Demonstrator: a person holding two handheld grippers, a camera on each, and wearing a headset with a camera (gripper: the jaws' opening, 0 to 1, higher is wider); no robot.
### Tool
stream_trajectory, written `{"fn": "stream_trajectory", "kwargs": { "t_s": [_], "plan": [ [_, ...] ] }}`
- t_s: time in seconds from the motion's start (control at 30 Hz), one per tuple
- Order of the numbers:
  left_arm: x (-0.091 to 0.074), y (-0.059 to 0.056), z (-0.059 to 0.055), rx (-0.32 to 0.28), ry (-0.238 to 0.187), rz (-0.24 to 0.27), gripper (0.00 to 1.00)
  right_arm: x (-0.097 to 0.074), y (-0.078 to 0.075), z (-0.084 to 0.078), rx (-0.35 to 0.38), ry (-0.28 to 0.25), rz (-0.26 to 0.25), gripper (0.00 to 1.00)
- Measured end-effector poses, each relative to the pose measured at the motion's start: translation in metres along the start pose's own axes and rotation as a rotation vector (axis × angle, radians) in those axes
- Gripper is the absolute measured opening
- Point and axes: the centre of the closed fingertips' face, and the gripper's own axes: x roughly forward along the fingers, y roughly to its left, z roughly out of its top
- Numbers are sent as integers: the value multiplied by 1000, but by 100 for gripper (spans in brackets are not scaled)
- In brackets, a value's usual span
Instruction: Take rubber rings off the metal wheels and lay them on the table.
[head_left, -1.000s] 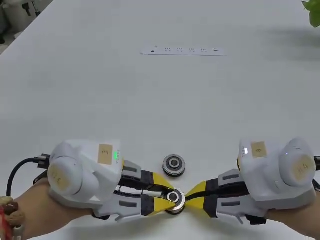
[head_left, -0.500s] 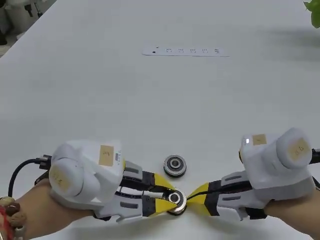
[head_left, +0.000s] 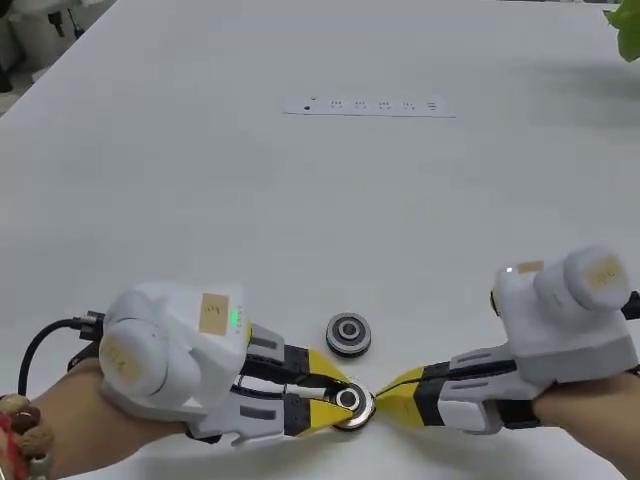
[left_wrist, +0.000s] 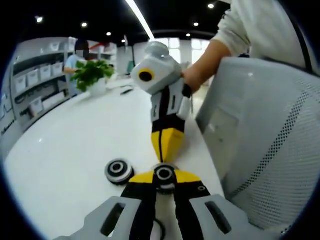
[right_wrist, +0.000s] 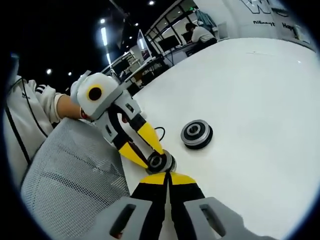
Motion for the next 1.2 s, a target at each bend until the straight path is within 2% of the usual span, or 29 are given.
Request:
{"fn": "stream_trajectory", "kwargs": {
  "t_s": [0.13,0.17,0.33,0.63,1.2],
  "plan": [
    [0,0,0,2,3,1,14,-2,2,5,88,-40,32,0],
    [0,0,0,2,3,1,14,-2,0,3,76,-29,21,0],
    [0,0,0,3,6,1,14,-1,7,4,105,-41,36,0],
    [0,0,1,3,7,-1,13,1,13,6,93,-33,44,0],
    [0,1,0,1,7,-1,13,0,14,9,79,-41,68,0]
  ]
}}
